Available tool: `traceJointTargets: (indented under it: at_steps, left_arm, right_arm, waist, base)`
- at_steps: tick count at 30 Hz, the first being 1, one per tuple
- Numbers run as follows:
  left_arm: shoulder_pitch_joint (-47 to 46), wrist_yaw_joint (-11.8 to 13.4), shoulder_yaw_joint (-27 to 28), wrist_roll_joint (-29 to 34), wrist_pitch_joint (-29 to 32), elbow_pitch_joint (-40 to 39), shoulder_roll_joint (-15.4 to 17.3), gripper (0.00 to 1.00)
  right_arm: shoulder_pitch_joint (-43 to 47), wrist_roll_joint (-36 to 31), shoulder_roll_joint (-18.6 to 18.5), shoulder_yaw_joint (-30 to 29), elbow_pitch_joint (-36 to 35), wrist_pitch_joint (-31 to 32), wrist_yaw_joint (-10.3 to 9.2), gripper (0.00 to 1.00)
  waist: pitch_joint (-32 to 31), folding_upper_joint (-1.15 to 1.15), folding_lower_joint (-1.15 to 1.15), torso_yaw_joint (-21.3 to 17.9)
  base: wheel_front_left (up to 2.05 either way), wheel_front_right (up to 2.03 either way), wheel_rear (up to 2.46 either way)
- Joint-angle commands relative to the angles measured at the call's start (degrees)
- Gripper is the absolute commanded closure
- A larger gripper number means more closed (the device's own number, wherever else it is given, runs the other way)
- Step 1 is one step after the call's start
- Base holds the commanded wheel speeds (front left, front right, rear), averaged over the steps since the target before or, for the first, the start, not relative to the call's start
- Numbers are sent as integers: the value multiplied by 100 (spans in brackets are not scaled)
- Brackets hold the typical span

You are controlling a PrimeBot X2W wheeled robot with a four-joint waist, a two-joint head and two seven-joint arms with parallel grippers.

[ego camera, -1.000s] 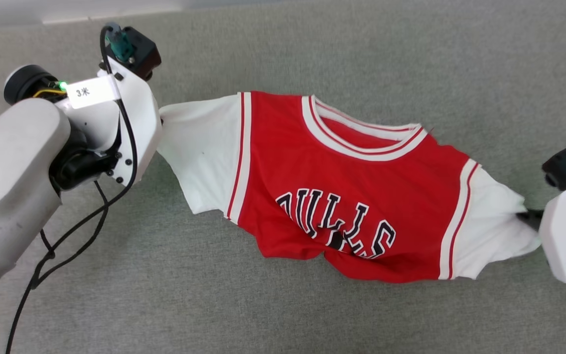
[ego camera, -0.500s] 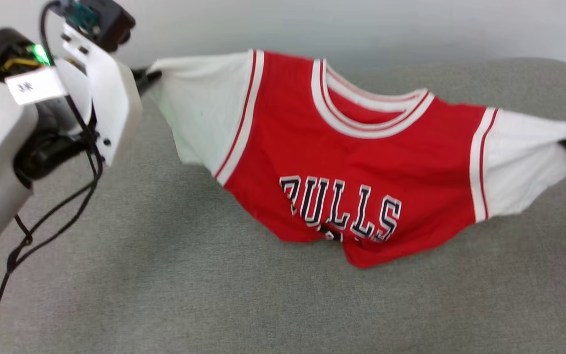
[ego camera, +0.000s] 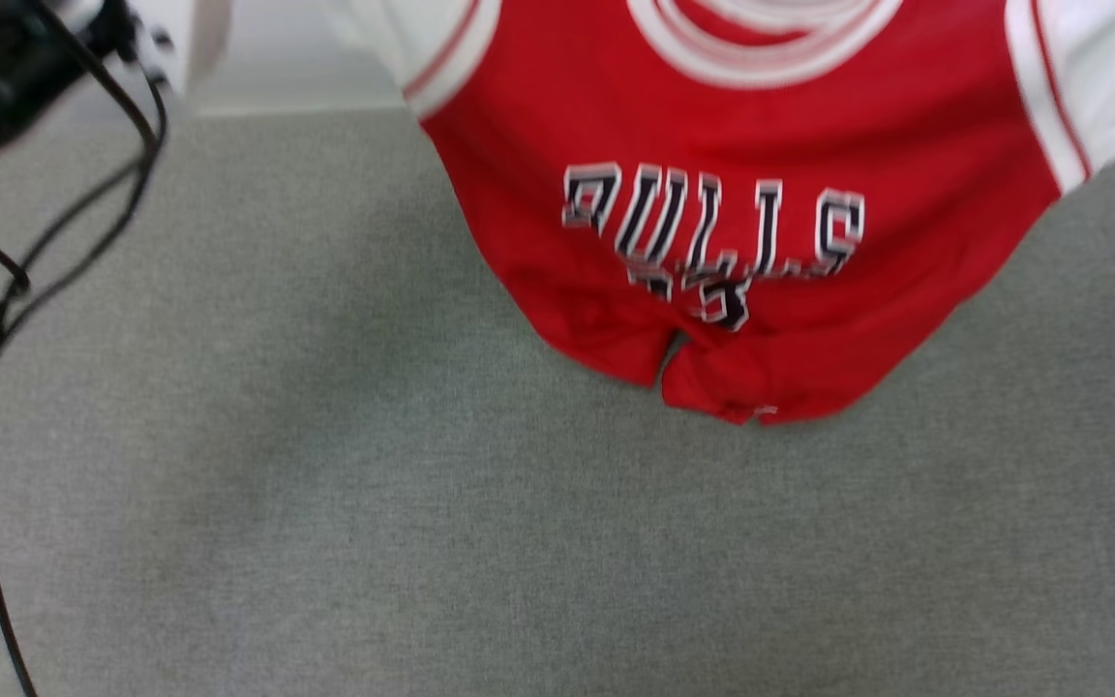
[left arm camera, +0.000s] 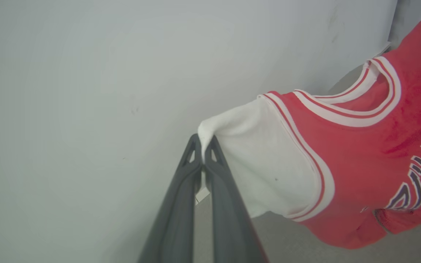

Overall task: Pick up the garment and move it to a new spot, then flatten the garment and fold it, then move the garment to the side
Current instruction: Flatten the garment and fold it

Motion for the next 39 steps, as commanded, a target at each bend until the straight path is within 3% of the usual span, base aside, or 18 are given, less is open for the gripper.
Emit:
traceJointTargets:
  at_steps: [1,8,16,23,30,39]
  left_arm:
    - [-200,4,68,54,-63,107,-63,100]
    - [-1253,-29,331,292,-351,915,-416,100]
    - [-2224,-83,521,592,-989,1727,-743,100]
    - [-2753,-121,577,763,-1607,2356,-976,100]
    - [-2728,-206,494,723,-1902,2797,-1063,100]
    - [-1527,-247,189,385,-2504,3051,-956,100]
  right_arm:
    - [-310,-97,125,47,139,22,-6,100]
    - [-2083,-623,556,468,1046,7,-6,100]
    - [-3804,-1195,1120,865,2177,-504,-6,100]
    - [-4769,-1383,1408,1285,3036,-1045,-6,100]
    - [-5011,-1283,1582,1810,3653,-1469,-6,100]
    - [-4042,-788,1959,2545,4404,-2209,-6,100]
  waist:
    - [262,0,0,35]
    - [912,0,0,109]
    - [1353,0,0,159]
    - [1477,0,0,197]
    - [1532,0,0,194]
    - [1228,0,0,119]
  base:
    - [0,0,0]
    - [0,0,0]
    - [0,0,0]
    - [0,0,0]
    - [0,0,0]
    - [0,0,0]
